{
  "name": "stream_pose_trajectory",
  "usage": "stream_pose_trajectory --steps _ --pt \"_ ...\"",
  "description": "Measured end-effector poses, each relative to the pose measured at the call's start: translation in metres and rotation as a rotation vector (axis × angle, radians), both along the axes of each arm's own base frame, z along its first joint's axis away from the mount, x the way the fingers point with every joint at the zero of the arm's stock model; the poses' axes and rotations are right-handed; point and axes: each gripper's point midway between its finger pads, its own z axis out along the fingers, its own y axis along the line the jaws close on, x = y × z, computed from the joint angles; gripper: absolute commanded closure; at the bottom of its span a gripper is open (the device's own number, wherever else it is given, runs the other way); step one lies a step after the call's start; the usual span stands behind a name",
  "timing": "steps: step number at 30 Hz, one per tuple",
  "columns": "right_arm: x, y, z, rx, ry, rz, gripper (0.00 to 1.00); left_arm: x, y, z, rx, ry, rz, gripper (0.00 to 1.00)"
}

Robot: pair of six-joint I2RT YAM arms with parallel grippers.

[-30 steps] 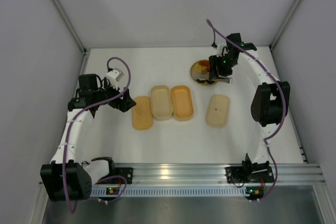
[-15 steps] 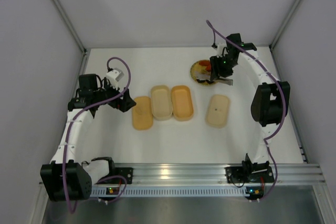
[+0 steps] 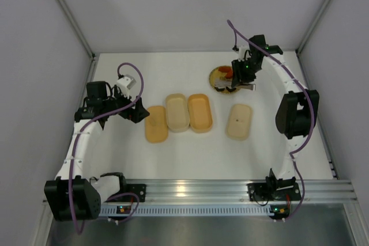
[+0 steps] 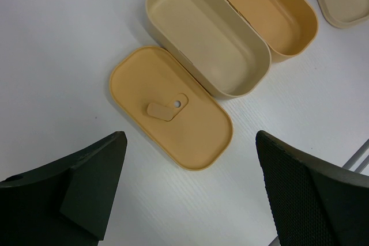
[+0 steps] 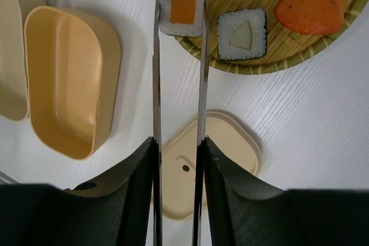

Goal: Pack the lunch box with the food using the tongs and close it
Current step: Pick up the fake food from the plate.

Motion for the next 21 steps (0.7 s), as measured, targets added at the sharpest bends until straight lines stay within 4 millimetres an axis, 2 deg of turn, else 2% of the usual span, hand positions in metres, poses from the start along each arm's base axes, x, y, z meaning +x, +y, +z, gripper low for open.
stream_pose_trajectory --steps 9,16,21 --pt "-0.002 0.006 0.013 0.034 -0.02 0.021 0.74 0.001 0.001 0.0 0.004 0.0 0.006 0.02" --pt "-0.012 0.015 0.057 0.071 -0.135 0.096 0.76 0.002 0.002 0.0 0.001 0.002 0.018 0.02" --pt "-0.03 0.042 0.087 0.082 -0.237 0.238 0.73 0.002 0.001 0.0 -0.004 0.007 0.023 0.02"
